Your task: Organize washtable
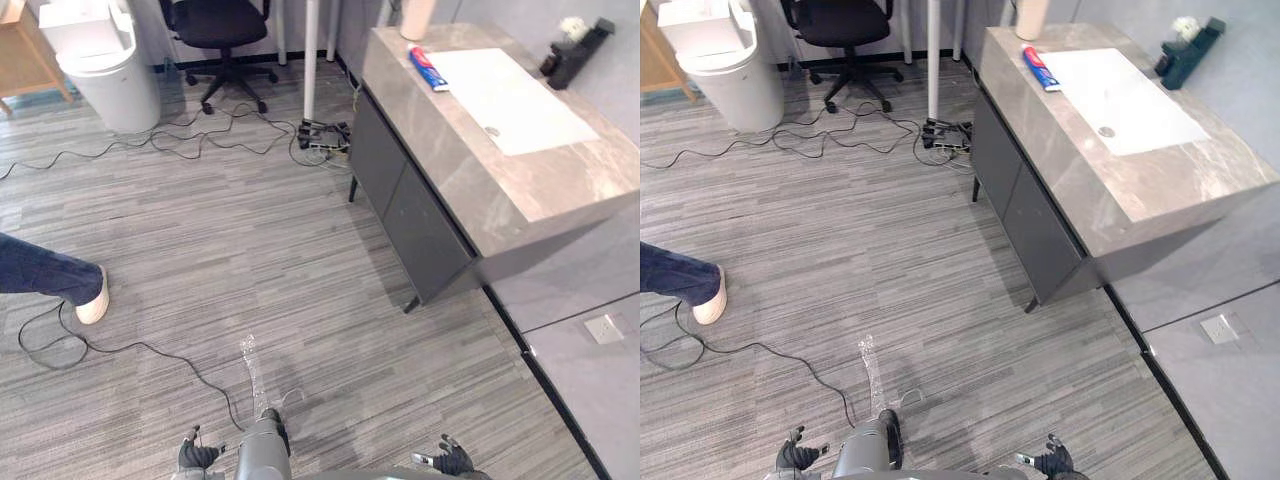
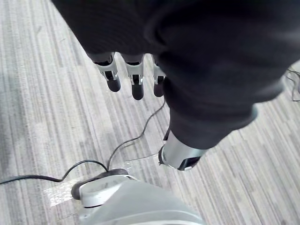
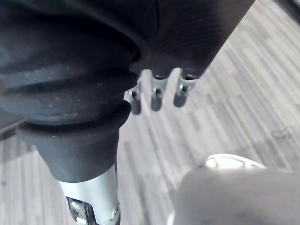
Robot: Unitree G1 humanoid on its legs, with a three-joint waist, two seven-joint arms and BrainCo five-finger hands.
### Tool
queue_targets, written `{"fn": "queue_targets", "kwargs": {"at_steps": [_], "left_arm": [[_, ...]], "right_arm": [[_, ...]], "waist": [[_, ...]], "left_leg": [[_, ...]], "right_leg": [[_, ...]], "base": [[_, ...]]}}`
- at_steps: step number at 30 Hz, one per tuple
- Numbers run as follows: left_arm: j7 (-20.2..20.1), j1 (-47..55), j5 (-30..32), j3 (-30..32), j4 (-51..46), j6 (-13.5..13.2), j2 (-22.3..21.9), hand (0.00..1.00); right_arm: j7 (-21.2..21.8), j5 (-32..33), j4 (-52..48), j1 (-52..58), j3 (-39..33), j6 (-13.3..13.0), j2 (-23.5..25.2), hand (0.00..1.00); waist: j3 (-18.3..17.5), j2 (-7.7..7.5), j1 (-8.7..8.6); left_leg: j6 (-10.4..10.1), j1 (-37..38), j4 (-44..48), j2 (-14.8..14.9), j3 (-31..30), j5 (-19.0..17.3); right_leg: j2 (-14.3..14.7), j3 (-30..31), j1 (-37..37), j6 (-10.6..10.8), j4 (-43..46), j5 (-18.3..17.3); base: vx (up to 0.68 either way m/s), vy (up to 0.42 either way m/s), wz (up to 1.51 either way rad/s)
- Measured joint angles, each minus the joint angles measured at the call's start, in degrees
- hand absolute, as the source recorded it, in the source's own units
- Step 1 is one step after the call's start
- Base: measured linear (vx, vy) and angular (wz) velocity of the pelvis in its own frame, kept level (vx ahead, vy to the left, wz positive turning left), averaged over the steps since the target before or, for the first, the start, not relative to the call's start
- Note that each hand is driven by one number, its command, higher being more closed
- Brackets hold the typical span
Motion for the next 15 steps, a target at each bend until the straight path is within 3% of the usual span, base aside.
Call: {"fn": "queue_targets", "kwargs": {"at_steps": [2, 3, 4, 5, 6, 7, 8, 10, 11, 12, 13, 14, 15], "left_arm": [[-0.13, -0.59, 0.42, -0.46, 0.28, -0.09, -1.14, 0.0], [-0.33, -0.87, 1.0, -0.98, 0.3, -0.45, -2.06, 0.0], [-0.37, -0.89, 1.21, -1.42, 0.36, -0.46, -2.28, 0.0], [-0.33, -0.77, 1.35, -2.1, 0.53, -0.65, -2.39, 0.0], [-0.38, -0.37, 1.83, -3.0, 0.72, -0.68, -2.39, 0.0], [-0.39, -0.1, 1.87, -3.17, 0.72, -0.69, -2.23, 0.0], [-0.4, 0.63, 2.02, -2.98, 0.94, -0.8, -1.62, 0.0], [-0.43, 0.82, 2.56, -2.51, 1.21, -0.8, -1.47, 0.0], [-0.58, 0.39, 2.99, -2.6, 1.67, -0.68, -2.02, 0.0], [-0.65, 0.14, 3.1, -2.66, 1.67, -0.6, -2.36, 0.0], [-0.77, -0.69, 3.46, -2.54, 1.5, -0.47, -2.4, 0.0], [-1.04, -1.13, 4.06, -2.63, 0.86, -0.41, -2.45, 0.0], [-1.86, -1.88, 4.76, -2.25, 0.42, -0.06, -1.78, 0.0]], "right_arm": [[0.06, 0.43, -0.1, -1.6, 0.03, -0.09, 0.23, 0.0], [0.05, 0.56, -0.14, -1.63, -0.03, -0.41, -0.37, 0.0], [0.1, 0.68, -0.24, -1.63, -0.04, -0.47, -0.67, 0.0], [0.48, 2.35, -0.78, -1.75, -0.79, -0.36, -1.29, 0.0], [1.04, 3.12, -1.89, -1.72, -0.62, -0.52, -1.83, 0.0], [1.12, 3.23, -2.01, -1.64, -0.5, -0.68, -1.87, 0.0], [1.23, 3.35, -2.14, -1.68, 0.27, -0.9, -1.9, 0.0], [1.39, 3.85, -2.77, -1.8, 0.79, -1.39, -1.79, 0.0], [1.44, 4.68, -3.54, -1.59, 0.47, -1.94, -1.86, 0.0], [1.42, 4.88, -4.32, -1.12, 0.38, -1.96, -1.82, 0.0], [1.34, 4.92, -5.16, -0.33, -0.33, -2.11, -0.73, 0.0], [1.33, 5.02, -6.04, 0.3, -1.36, -2.12, -0.56, 0.0], [1.24, 4.8, -6.5, 1.29, -2.1, -1.69, -0.1, 0.0]], "waist": [[0.01, 0.41, -0.43], [0.5, 2.25, -0.48], [0.65, 3.11, -0.57], [1.08, 3.76, -0.47], [1.6, 4.23, -0.94], [1.73, 4.37, -0.97], [1.88, 4.75, -1.25], [1.91, 4.56, -2.01], [2.36, 4.46, -2.07], [2.49, 4.48, -2.18], [2.9, 3.05, -2.54], [3.21, 2.91, -3.29], [4.08, 0.97, -3.47]], "left_leg": [[1.12, -1.44, 1.08, -1.98, -1.78, -0.78], [4.05, -2.4, 2.61, -3.91, -3.31, -2.84], [4.9, -2.48, 2.89, -5.03, -4.36, -4.01], [5.58, -1.18, 1.3, -8.09, -4.73, -4.57], [5.84, 1.16, -1.25, -10.86, -5.43, -4.62], [5.87, 2.46, -2.92, -11.93, -5.78, -4.59], [5.94, 5.79, -7.33, -14.06, -6.56, -4.55], [6.35, 8.89, -11.7, -15.18, -7.38, -4.32], [6.36, 12.09, -15.78, -15.6, -7.36, -4.32], [6.35, 13.21, -17.2, -15.7, -7.36, -4.37], [6.93, 14.0, -13.86, -16.53, -7.01, -5.15], [8.03, 13.85, -9.52, -15.58, -8.66, -7.25], [8.91, 14.6, -7.73, -16.72, -7.48, -7.88]], "right_leg": [[-1.19, -0.13, -0.01, 2.23, -0.1, 2.44], [-2.52, -0.36, -0.48, 2.29, 3.04, 2.47], [-3.78, -0.22, -1.28, 2.19, 6.15, 2.39], [-6.92, 2.64, -5.4, -4.07, 15.31, 1.74], [-5.94, 10.31, -9.44, -9.13, 22.9, -0.61], [-4.24, 13.77, -10.63, -8.19, 24.8, -2.28], [0.75, 18.1, -13.18, -6.63, 26.11, -5.76], [5.81, 18.96, -16.01, -6.08, 24.69, -7.6], [10.31, 17.81, -18.95, -6.22, 22.35, -7.64], [11.56, 16.63, -20.08, -6.36, 21.03, -7.54], [11.58, 14.35, -21.9, -6.53, 17.34, -7.41], [11.69, 13.09, -22.64, -6.06, 16.26, -6.95], [10.47, 12.51, -23.45, -6.36, 13.93, -4.75]], "base": [[0.01, 0.332, 0.42], [-0.04, 0.313, 0.52], [-0.04, 0.394, 0.73], [-0.01, 0.408, 0.82], [0.0, 0.38, 0.83], [0.06, 0.383, 0.92], [0.09, 0.259, 0.83], [0.16, 0.202, 0.78], [0.19, 0.138, 0.65], [0.23, 0.132, 0.97], [0.25, 0.095, 0.93], [0.38, 0.022, 1.29], [0.49, -0.025, 1.05]]}}
